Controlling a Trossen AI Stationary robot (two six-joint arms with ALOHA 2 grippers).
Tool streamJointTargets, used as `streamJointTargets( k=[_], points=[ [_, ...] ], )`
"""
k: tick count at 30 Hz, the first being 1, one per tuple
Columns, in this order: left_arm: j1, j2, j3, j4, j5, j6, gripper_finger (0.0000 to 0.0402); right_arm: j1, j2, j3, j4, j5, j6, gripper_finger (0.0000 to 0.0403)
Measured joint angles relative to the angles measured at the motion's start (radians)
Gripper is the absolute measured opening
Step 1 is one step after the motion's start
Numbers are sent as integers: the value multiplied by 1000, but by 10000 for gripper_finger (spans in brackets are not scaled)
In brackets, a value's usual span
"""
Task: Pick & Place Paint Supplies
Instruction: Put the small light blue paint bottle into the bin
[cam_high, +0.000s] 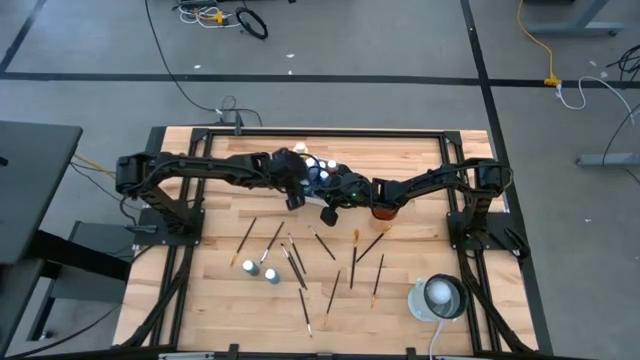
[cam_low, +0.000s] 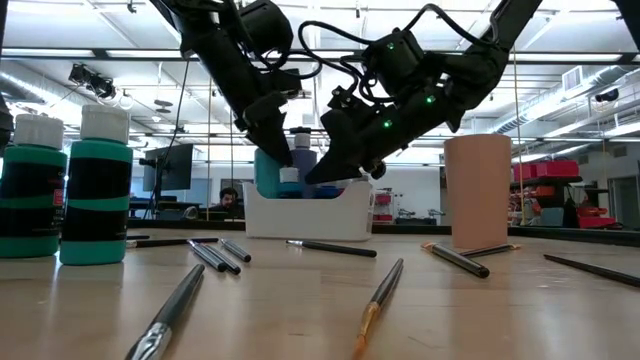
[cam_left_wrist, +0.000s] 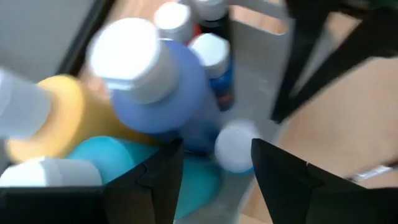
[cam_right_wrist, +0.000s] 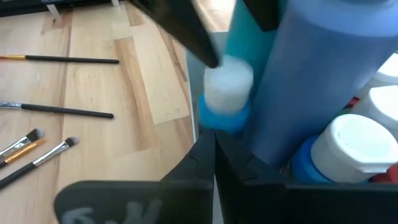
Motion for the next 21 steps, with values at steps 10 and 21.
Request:
streamJointTargets(
  k=[10, 21],
  points=[
    [-108, -139, 0, -14, 98, -30, 199, 0, 0, 0, -13, 0, -18, 0],
    [-322, -232, 0, -194, 292, -77, 199, 0, 0, -1, -27, 0, -21, 0]
  ],
)
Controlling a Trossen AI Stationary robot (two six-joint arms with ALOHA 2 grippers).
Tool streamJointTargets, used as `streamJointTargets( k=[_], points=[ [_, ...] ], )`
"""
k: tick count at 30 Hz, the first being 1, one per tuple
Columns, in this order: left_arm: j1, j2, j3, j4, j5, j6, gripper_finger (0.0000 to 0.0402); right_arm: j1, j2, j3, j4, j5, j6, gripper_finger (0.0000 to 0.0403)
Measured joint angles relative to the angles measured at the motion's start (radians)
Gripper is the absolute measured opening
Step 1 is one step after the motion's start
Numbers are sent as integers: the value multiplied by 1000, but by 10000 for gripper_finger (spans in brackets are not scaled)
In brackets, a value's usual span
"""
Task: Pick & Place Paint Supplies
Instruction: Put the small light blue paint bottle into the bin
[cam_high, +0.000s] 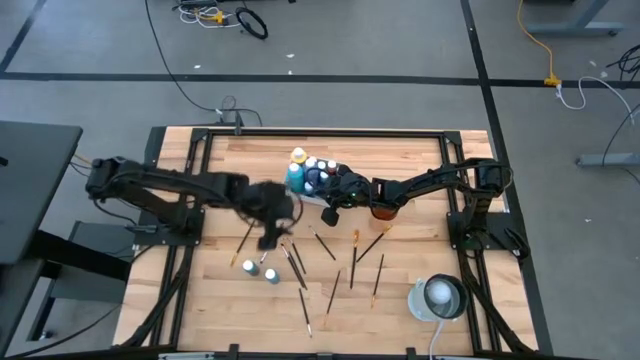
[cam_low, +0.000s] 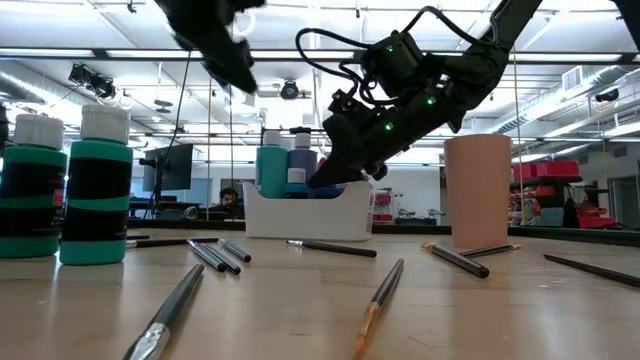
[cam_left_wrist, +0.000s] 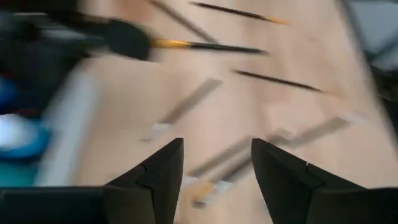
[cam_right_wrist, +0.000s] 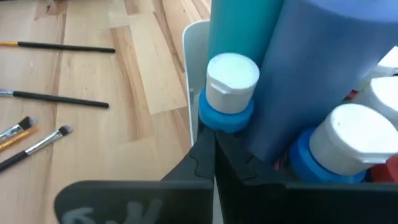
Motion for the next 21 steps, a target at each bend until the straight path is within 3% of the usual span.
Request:
streamJointTargets(
  k=[5, 12, 16, 21],
  points=[
    [-146, 0, 0, -32, 25, 8, 199, 0, 0, 0, -3, -4, -1, 0],
    [-324, 23, -1, -29, -137, -97, 199, 0, 0, 0, 13, -22, -2, 0],
    [-383, 70, 1, -21, -202, -215, 199, 0, 0, 0, 19, -23, -2, 1],
    [-404, 143, -1, -47, -191, -313, 213, 0, 0, 0, 24, -24, 2, 11]
  ],
)
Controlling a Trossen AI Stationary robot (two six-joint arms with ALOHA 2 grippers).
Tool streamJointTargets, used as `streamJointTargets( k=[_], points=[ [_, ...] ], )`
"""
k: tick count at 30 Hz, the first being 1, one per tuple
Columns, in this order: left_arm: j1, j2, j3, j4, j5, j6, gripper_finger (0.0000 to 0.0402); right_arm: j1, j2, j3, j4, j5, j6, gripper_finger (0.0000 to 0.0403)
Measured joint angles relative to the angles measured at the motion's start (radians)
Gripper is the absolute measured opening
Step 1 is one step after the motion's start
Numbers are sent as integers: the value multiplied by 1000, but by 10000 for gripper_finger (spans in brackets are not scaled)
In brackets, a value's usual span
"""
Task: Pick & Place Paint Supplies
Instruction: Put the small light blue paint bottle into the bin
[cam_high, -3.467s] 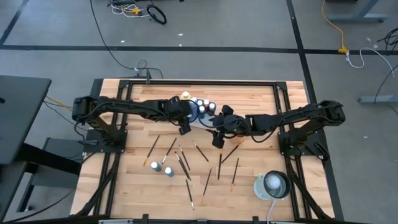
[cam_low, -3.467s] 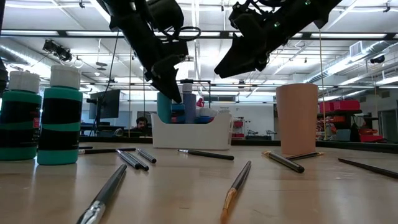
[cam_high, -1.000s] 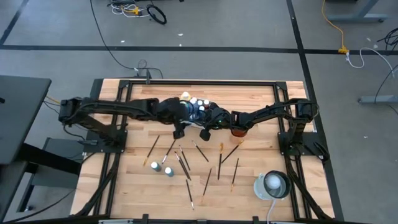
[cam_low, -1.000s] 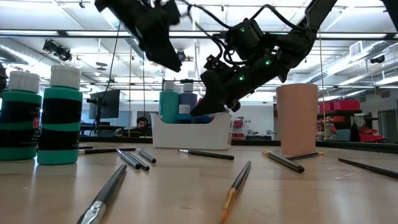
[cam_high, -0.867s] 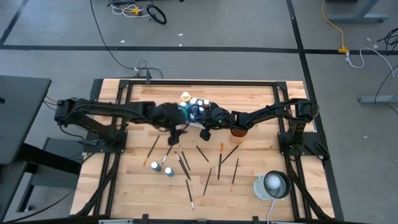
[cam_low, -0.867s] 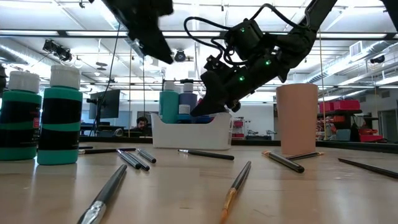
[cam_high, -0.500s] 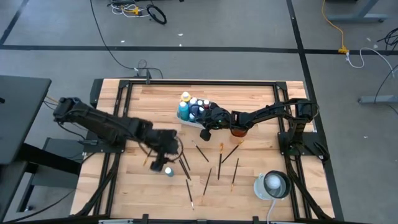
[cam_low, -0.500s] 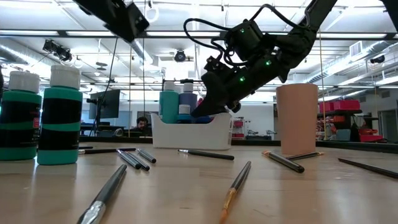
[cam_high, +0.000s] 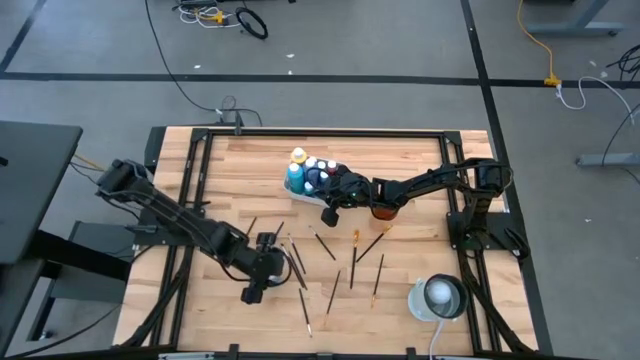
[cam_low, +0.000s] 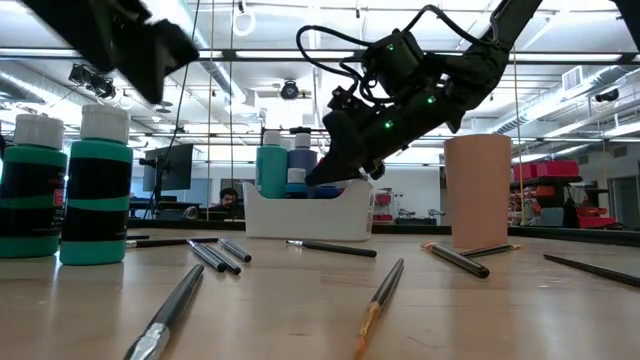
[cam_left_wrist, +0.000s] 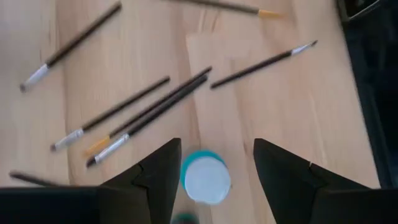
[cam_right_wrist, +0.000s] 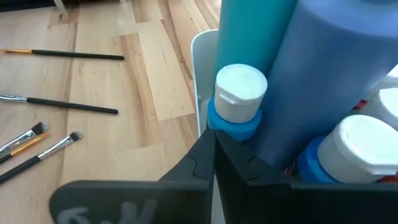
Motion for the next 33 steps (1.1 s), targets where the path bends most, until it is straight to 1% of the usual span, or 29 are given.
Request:
streamJointTargets(
  k=[3, 9, 15, 18, 23, 25, 29, 31, 33],
  points=[
    [0, 22, 0, -24, 0, -3, 229, 0, 0, 0, -3, 0, 0, 12],
    [0, 18, 0, -53, -5, -3, 254, 0, 0, 0, -3, 0, 1, 5],
    [0, 39, 0, -74, -15, -10, 257, 0, 0, 0, -4, -1, 1, 10],
    [0, 68, 3, -47, -11, -10, 252, 0, 0, 0, -5, -3, 2, 12],
    [-3, 89, 1, -41, -8, 23, 225, 0, 0, 2, -3, -3, 2, 13],
    [-3, 88, 1, -44, -6, 22, 206, 0, 0, 2, -9, -14, 2, 13],
    [-2, 80, 0, -78, -10, 16, 158, 0, 0, 2, -4, -78, -1, 13],
    [-2, 80, 1, -71, -33, 34, 134, 0, -2, 2, -1, -79, -1, 13],
    [-2, 80, 1, -68, -67, 73, 127, 1, -17, 0, -8, -79, -2, 13]
  ],
)
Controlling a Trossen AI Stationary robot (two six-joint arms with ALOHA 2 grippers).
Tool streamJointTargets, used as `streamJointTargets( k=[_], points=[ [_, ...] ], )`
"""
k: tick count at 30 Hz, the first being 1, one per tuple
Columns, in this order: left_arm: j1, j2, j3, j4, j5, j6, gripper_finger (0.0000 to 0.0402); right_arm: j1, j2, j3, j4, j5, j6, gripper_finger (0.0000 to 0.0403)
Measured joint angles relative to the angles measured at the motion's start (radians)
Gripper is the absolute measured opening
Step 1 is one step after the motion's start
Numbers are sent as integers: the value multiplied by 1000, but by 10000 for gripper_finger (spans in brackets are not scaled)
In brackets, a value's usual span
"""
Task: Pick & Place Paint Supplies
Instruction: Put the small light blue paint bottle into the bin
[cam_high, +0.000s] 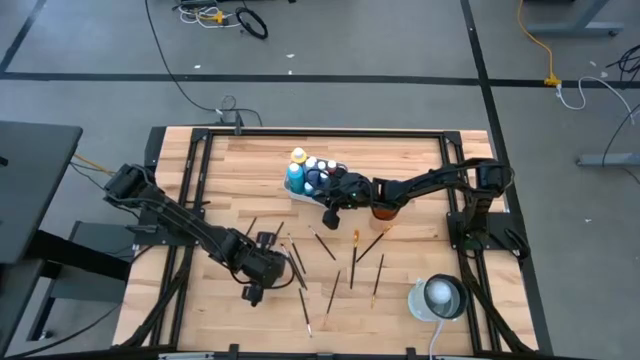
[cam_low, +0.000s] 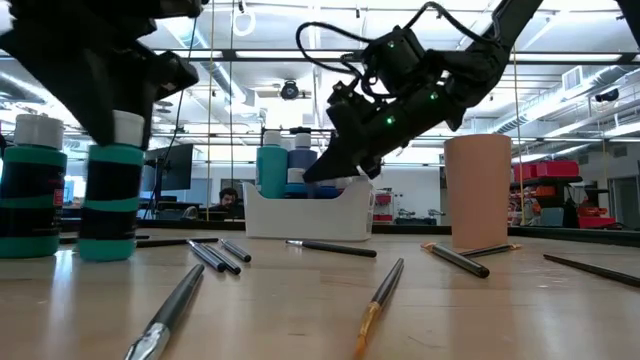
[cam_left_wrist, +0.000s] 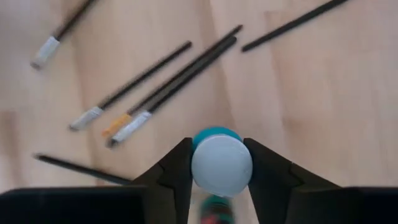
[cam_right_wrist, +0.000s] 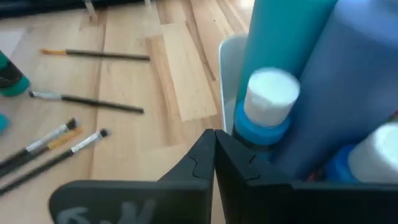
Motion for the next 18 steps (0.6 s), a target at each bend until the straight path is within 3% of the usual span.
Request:
streamJointTargets(
  k=[7, 14, 18],
  points=[
    [42, -2, 84, 1, -159, 120, 128, 12, -146, 0, -155, 1, 2, 13],
    [225, -1, 191, 44, -65, 250, 129, 33, -334, 1, -376, 2, 50, 13],
    [361, 5, 224, 79, -61, 357, 128, 45, -397, 0, -501, 34, 53, 13]
  ],
)
